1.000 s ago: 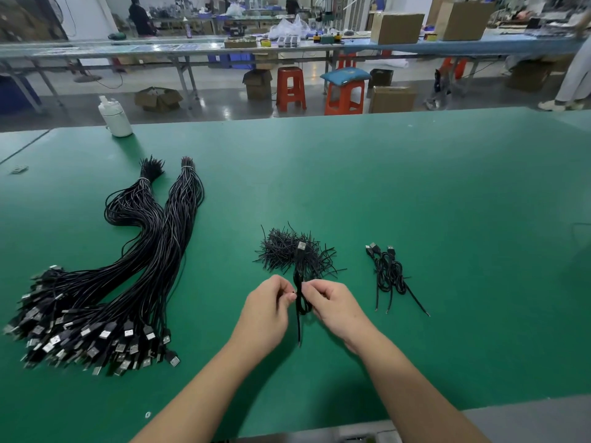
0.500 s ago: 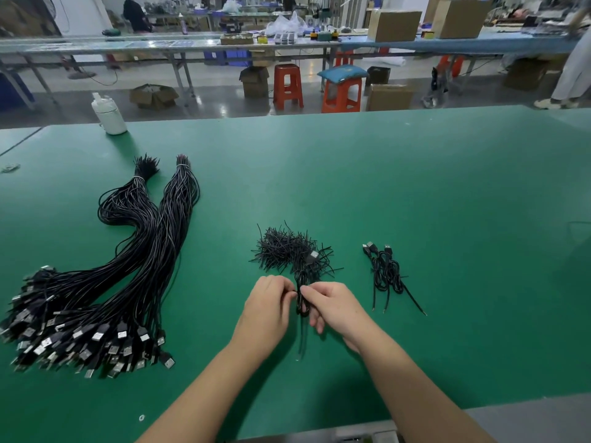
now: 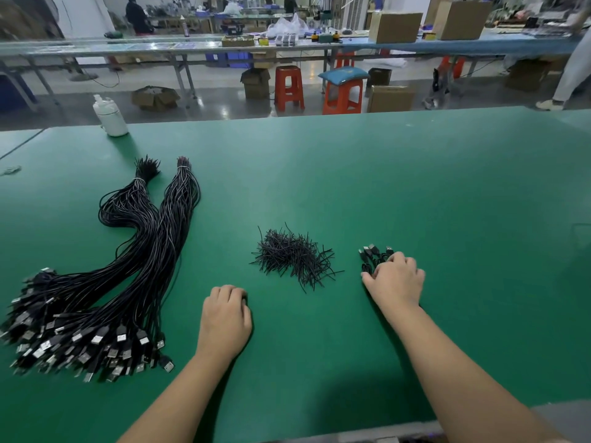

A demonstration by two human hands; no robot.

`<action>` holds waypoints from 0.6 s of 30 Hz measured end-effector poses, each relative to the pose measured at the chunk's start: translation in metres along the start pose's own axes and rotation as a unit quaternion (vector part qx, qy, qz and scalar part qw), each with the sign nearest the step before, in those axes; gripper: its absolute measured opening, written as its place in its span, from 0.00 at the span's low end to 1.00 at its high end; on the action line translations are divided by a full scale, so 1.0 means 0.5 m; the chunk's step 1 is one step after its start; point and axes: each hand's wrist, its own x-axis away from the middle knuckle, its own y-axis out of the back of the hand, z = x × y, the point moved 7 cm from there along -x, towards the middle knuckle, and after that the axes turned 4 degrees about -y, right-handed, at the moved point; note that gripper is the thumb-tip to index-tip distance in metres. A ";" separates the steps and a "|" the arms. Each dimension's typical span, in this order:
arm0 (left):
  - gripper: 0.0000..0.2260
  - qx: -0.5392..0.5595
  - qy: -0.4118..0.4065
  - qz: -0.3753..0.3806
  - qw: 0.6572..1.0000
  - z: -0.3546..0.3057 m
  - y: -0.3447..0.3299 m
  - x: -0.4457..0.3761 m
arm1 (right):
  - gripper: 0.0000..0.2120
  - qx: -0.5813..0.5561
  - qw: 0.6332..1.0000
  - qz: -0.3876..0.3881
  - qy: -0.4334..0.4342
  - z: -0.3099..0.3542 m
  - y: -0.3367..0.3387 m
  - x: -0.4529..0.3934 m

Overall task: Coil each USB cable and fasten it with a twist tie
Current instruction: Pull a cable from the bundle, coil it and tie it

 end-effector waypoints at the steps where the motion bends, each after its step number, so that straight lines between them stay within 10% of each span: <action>1: 0.06 0.002 0.002 -0.004 1.000 0.003 -0.001 0.001 | 0.20 -0.019 1.000 0.011 -0.004 0.001 -0.005 -0.006; 13: 0.05 0.012 0.007 -0.018 1.000 0.007 -0.007 0.001 | 0.17 0.005 0.997 -0.060 -0.052 -0.094 0.014 -0.046; 18: 0.05 0.013 0.007 -0.023 1.000 0.007 -0.006 0.002 | 0.15 -0.110 0.977 -0.161 0.083 0.008 0.053 0.008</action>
